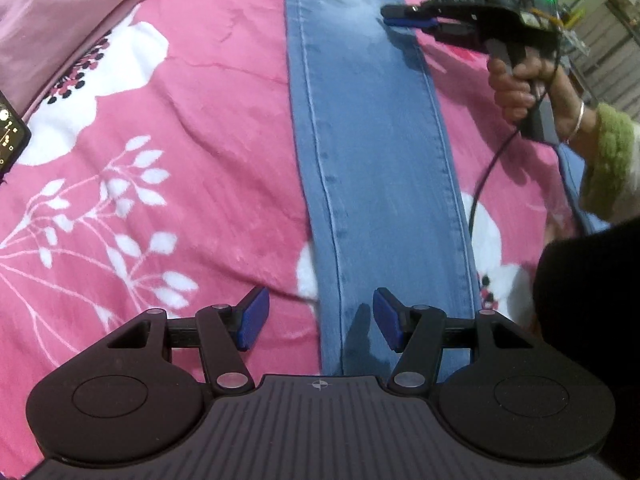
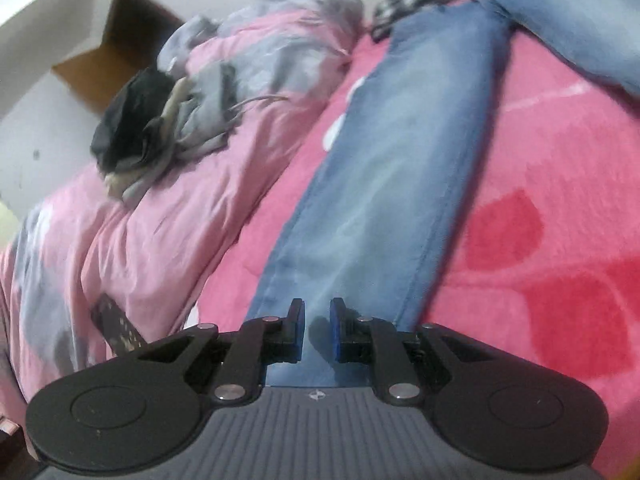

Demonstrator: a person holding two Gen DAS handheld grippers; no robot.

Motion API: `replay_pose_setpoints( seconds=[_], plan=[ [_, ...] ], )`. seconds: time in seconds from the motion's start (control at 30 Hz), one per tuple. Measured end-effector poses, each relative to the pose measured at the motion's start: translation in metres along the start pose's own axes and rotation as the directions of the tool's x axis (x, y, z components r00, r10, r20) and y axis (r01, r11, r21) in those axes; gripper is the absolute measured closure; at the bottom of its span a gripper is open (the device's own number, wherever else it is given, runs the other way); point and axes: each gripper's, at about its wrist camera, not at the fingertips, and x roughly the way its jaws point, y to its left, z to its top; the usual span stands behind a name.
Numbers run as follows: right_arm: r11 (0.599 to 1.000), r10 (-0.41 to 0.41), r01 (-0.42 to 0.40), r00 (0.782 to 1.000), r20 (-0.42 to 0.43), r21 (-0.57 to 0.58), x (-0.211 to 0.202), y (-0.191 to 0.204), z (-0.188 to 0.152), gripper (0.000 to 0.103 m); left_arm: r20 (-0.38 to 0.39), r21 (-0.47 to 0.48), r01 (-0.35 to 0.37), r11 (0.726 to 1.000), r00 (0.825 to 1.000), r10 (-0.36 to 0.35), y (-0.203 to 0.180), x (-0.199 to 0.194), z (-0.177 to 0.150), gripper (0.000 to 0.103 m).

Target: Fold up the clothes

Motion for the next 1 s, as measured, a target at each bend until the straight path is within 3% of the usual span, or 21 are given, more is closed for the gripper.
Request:
replay_pose_setpoints(
  seconds=[0.07,0.23,0.4,0.47,0.53,0.6,0.73,0.8,0.83,0.87,0.93,1.0],
  plan=[
    [0.999,0.028,-0.028,0.999,-0.017,0.015,0.004,-0.003,-0.008,0.088,0.004,-0.018,0.001,1.000,1.000,-0.001,0.002,-0.001,0.002,0.046],
    [0.991,0.075,-0.091,0.985,-0.156,-0.099,-0.001,0.020,-0.053,0.088,0.014,-0.064,0.003,0.998,1.000,-0.003,0.008,-0.004,0.007,0.046],
    [0.977,0.162,-0.194,0.941,-0.297,-0.084,-0.013,0.031,-0.086,0.088,0.021,-0.095,0.001,0.995,1.000,0.001,0.011,-0.007,0.009,0.046],
    [0.966,0.193,-0.243,0.903,-0.384,-0.086,-0.015,0.038,-0.099,0.088,0.020,-0.094,-0.006,0.996,1.000,0.008,0.011,-0.007,0.007,0.045],
    [0.951,0.218,-0.295,0.851,-0.477,-0.092,-0.014,0.050,-0.112,0.088,0.020,-0.093,-0.012,0.996,1.000,0.014,0.010,-0.007,0.005,0.045],
    [0.934,0.248,-0.351,0.775,-0.582,-0.069,-0.011,0.060,-0.127,0.088,0.019,-0.091,-0.019,0.996,1.000,0.020,0.009,-0.007,0.003,0.046],
    [0.909,0.254,-0.414,0.641,-0.724,-0.047,-0.011,0.079,-0.147,0.088,0.018,-0.090,-0.032,0.995,0.999,0.033,0.008,-0.008,-0.001,0.045],
    [0.887,0.221,-0.452,0.592,-0.775,-0.092,-0.014,0.091,-0.150,0.087,0.018,-0.096,-0.038,0.995,0.999,0.040,0.009,-0.010,-0.004,0.046],
    [0.872,0.201,-0.473,0.584,-0.787,-0.128,-0.017,0.098,-0.148,0.087,0.018,-0.101,-0.042,0.994,0.999,0.044,0.009,-0.011,-0.005,0.046],
    [0.863,0.188,-0.479,0.596,-0.780,-0.159,-0.019,0.103,-0.141,0.087,0.019,-0.105,-0.045,0.993,0.999,0.048,0.009,-0.013,-0.007,0.046],
    [0.861,0.180,-0.464,0.661,-0.728,-0.209,-0.023,0.108,-0.120,0.087,0.024,-0.112,-0.050,0.992,0.998,0.053,0.010,-0.016,-0.008,0.046],
    [0.880,0.203,-0.424,0.743,-0.637,-0.214,-0.024,0.106,-0.094,0.087,0.029,-0.117,-0.054,0.992,0.998,0.058,0.009,-0.020,-0.010,0.046]
  ],
)
